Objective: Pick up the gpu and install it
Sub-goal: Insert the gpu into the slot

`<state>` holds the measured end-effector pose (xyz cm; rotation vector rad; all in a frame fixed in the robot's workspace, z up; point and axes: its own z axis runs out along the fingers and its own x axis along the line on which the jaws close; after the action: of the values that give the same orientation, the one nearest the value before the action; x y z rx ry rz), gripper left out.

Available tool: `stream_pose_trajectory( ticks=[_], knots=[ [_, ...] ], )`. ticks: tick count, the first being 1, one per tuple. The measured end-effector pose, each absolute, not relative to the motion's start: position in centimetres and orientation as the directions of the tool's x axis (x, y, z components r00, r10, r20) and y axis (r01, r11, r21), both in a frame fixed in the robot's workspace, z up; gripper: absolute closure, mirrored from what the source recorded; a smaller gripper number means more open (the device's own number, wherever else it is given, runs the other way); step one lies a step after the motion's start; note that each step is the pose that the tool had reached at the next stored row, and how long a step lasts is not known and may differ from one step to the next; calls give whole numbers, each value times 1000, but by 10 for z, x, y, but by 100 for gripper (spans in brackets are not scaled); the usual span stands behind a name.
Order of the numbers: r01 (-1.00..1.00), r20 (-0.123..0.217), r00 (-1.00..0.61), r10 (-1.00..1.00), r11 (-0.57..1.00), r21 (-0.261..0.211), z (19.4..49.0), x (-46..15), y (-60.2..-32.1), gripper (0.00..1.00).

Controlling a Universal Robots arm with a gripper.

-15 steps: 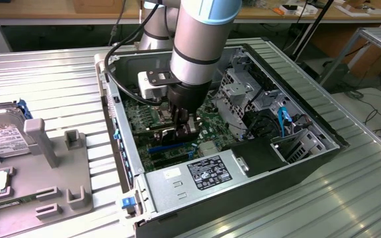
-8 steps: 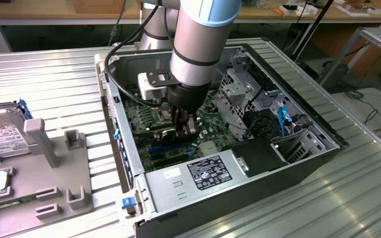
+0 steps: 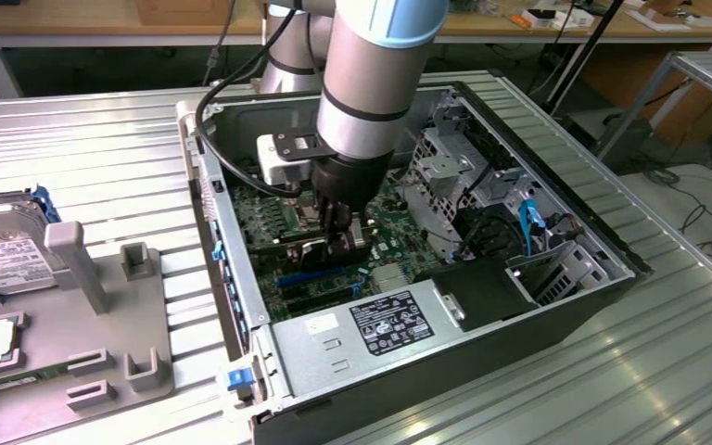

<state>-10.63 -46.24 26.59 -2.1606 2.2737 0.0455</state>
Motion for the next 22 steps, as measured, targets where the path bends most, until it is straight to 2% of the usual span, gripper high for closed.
stream_pose_trajectory(
  ticks=[22],
  knots=[
    [-999, -23, -38, -999, 38, 17, 257, -109, -462, 73]
  ],
)
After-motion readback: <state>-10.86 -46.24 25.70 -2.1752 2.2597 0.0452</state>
